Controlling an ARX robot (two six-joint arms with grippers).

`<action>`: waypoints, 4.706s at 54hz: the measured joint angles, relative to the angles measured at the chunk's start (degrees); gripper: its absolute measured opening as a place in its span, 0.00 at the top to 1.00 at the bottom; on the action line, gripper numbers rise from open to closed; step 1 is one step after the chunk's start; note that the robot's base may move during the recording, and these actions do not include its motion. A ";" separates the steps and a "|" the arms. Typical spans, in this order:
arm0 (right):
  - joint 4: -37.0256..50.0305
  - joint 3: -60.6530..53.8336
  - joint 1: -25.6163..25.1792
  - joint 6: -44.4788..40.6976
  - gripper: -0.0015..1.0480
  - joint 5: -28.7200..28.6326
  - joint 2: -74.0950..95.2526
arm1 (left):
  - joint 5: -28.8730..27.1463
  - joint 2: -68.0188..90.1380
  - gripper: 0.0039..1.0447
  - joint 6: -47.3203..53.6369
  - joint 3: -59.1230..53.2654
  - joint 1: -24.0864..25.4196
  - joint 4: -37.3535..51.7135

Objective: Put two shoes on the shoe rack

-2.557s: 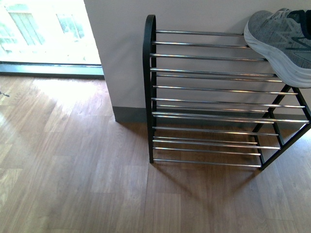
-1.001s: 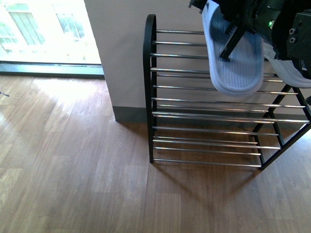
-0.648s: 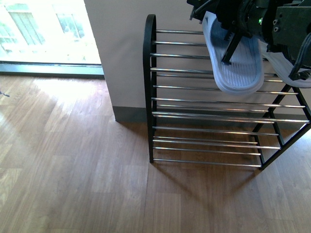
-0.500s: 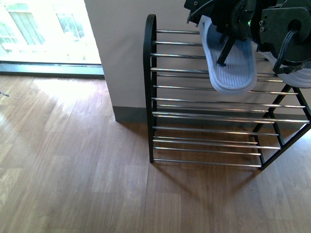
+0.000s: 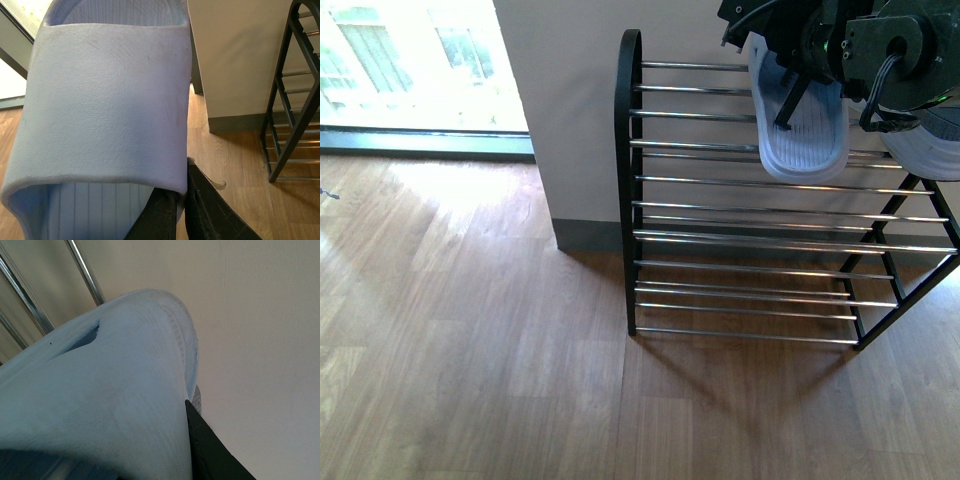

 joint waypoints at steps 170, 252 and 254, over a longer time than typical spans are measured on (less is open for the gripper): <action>-11.82 -68.41 -16.81 64.54 0.59 -23.19 -94.86 | 0.02 0.00 0.99 0.00 0.00 -0.02 0.00; -37.51 -78.84 -16.79 64.94 0.98 -23.17 -132.76 | -0.04 0.00 0.99 0.00 0.00 -0.02 0.00; -37.62 -78.84 -16.79 64.94 0.98 -23.17 -132.80 | 0.02 0.00 0.99 0.00 0.00 -0.02 0.00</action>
